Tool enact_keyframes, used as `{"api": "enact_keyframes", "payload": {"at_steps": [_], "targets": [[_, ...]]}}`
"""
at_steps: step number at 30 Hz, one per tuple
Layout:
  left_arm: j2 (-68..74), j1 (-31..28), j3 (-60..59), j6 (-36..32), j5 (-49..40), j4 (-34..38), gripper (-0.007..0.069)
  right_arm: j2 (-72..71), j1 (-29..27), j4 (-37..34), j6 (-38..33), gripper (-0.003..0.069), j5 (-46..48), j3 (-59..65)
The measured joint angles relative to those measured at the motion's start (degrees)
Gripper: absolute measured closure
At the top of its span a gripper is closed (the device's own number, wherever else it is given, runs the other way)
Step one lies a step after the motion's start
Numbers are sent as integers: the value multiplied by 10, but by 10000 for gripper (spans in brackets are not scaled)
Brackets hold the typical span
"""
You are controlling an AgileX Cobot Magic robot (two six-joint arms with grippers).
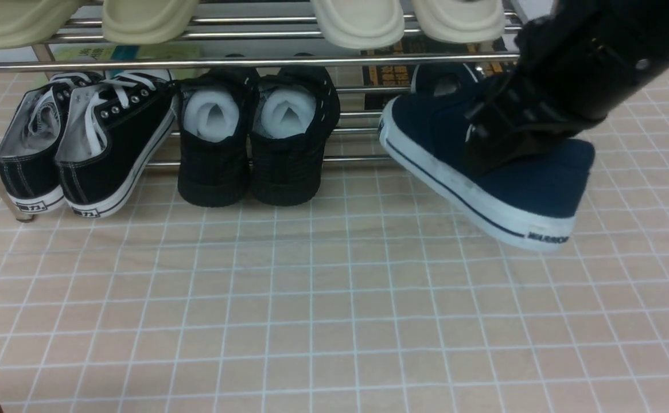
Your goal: Take the shoes off the shelf from the light coffee tablecloth by hand.
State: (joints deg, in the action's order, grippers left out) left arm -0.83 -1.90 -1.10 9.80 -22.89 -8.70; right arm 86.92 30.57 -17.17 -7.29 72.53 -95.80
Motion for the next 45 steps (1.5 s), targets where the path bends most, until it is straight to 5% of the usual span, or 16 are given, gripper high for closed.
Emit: {"api": "enact_keyframes", "payload": {"at_steps": [11,16,27,45], "targets": [[0,0,0,0,0,0,384,-51,87,-21,36,620,-4,123],[0,0,0,0,0,0,384,-45,126,-16,96,620,-98,198],[0,0,0,0,0,0,384,38,132,44,199,620,-266,224],[0,0,0,0,0,0,384,128,132,72,221,612,-404,224]]}}
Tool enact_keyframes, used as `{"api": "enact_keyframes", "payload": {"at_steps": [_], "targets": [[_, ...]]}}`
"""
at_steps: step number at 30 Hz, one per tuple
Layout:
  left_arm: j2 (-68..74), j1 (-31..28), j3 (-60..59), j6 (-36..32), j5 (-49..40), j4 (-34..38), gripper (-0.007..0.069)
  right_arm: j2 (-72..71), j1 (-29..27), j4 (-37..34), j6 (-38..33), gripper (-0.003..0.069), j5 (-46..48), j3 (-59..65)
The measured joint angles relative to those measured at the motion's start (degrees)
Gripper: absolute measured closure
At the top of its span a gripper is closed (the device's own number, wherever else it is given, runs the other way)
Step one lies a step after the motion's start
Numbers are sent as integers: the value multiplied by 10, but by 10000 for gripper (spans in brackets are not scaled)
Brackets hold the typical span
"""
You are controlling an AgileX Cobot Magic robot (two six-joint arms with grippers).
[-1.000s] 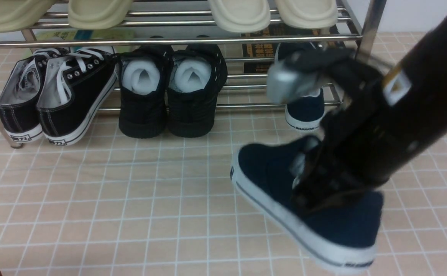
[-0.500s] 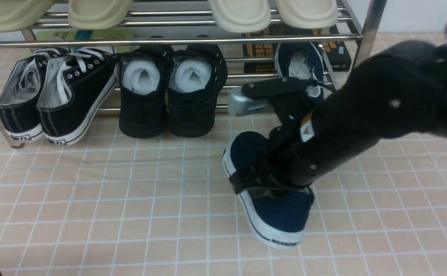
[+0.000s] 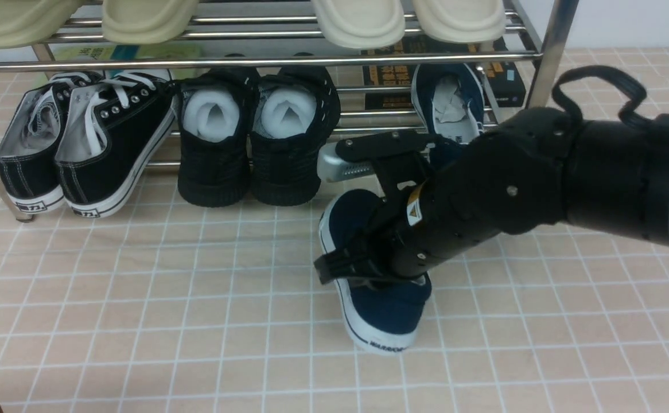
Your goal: Take the shoes off the shelf from the light coffee tablecloth by hand.
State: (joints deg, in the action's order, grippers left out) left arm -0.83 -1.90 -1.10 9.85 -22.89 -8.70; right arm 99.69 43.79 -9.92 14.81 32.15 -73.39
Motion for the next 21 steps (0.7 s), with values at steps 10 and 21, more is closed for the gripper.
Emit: {"api": "enact_keyframes", "payload": {"at_steps": [10,21], "targets": [[0,0,0,0,0,0,384,25,0,1,2,470,-19,0],[0,0,0,0,0,0,384,6,-1,-3,-5,231,3,-9]]}}
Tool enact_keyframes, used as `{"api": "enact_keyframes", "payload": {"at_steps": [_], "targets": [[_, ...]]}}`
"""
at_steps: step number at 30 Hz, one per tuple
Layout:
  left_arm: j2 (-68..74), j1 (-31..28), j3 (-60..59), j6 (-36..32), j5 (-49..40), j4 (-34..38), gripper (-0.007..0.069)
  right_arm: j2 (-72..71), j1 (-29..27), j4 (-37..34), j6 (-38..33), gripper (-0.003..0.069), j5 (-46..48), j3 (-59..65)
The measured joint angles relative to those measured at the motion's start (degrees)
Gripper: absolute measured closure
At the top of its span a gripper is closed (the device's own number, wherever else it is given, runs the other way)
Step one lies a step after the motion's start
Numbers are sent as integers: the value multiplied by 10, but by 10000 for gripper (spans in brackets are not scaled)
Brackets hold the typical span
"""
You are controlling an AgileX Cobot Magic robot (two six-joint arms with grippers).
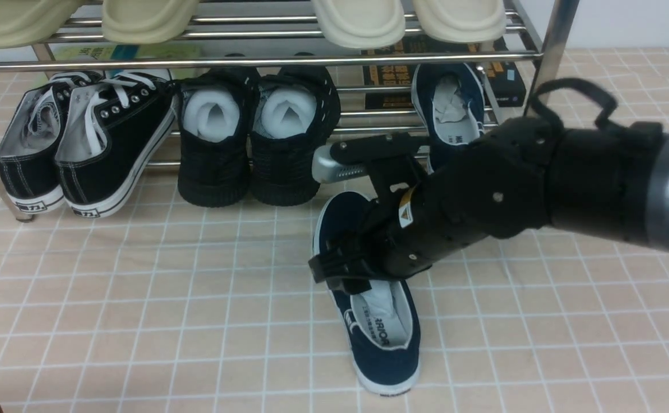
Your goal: Take the shoes off the shelf from the light coffee tablecloth by hand.
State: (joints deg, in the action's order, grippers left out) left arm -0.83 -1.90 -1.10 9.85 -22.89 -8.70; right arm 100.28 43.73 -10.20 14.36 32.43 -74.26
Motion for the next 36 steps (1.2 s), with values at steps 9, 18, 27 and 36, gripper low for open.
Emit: {"api": "enact_keyframes", "payload": {"at_steps": [9,18,27,36], "targets": [[0,0,0,0,0,0,384,-88,0,18,-87,527,137,-70],[0,0,0,0,0,0,384,-238,0,88,-93,675,272,-71],[0,0,0,0,0,0,384,-358,0,97,-47,675,228,59],[0,0,0,0,0,0,384,-347,0,102,-1,669,148,114]]}}
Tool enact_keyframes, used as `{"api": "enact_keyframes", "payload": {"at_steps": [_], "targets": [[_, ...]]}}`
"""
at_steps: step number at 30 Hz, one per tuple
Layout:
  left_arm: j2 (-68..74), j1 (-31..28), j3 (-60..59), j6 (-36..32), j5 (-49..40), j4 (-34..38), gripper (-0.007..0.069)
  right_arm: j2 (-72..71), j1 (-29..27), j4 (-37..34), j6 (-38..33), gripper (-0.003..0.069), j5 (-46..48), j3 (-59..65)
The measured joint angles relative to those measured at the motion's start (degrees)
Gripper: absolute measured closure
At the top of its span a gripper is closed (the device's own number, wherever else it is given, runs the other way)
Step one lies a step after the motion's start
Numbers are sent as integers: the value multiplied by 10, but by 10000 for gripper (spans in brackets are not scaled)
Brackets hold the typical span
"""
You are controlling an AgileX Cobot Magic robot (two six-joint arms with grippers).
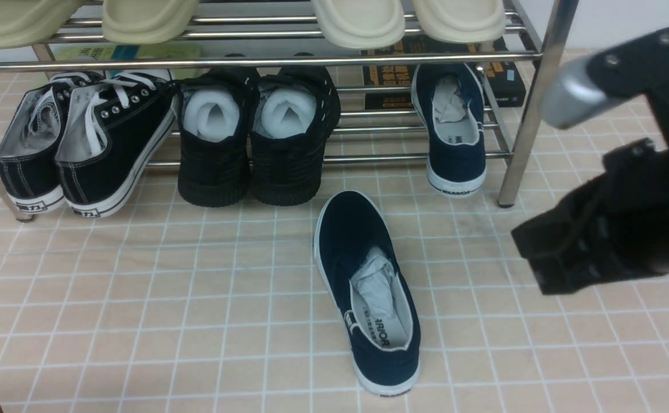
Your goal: Take the shoes off the shelf from the light coffee tablecloth by hand.
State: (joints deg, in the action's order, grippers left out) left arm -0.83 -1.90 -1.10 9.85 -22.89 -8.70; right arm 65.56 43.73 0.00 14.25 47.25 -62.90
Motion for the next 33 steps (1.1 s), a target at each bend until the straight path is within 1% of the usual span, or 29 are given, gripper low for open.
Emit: {"api": "enact_keyframes", "payload": {"at_steps": [5,7,12,16,18,21,24,26,27,28,29,30,31,33], "targets": [[0,0,0,0,0,0,384,37,-7,7,1,667,-33,0],[0,0,0,0,0,0,384,65,-31,-8,2,665,-53,-1],[0,0,0,0,0,0,384,133,-92,-29,2,662,-52,-42],[0,0,0,0,0,0,384,183,-109,-29,-3,659,-41,-86],[0,0,0,0,0,0,384,229,-111,-29,-11,649,-39,-133],[0,0,0,0,0,0,384,265,-111,-25,-19,630,-38,-170],[0,0,0,0,0,0,384,319,-113,4,-19,560,-36,-223],[0,0,0,0,0,0,384,351,-117,25,-18,487,-36,-246],[0,0,0,0,0,0,384,353,-117,25,-18,480,-36,-248],[0,0,0,0,0,0,384,370,-122,42,-13,426,-36,-261],[0,0,0,0,0,0,384,381,-126,54,-7,390,-39,-267],[0,0,0,0,0,0,384,385,-128,58,-1,376,-42,-269],[0,0,0,0,0,0,384,399,-135,80,12,324,-53,-274],[0,0,0,0,0,0,384,412,-145,93,34,277,-73,-277]]}}
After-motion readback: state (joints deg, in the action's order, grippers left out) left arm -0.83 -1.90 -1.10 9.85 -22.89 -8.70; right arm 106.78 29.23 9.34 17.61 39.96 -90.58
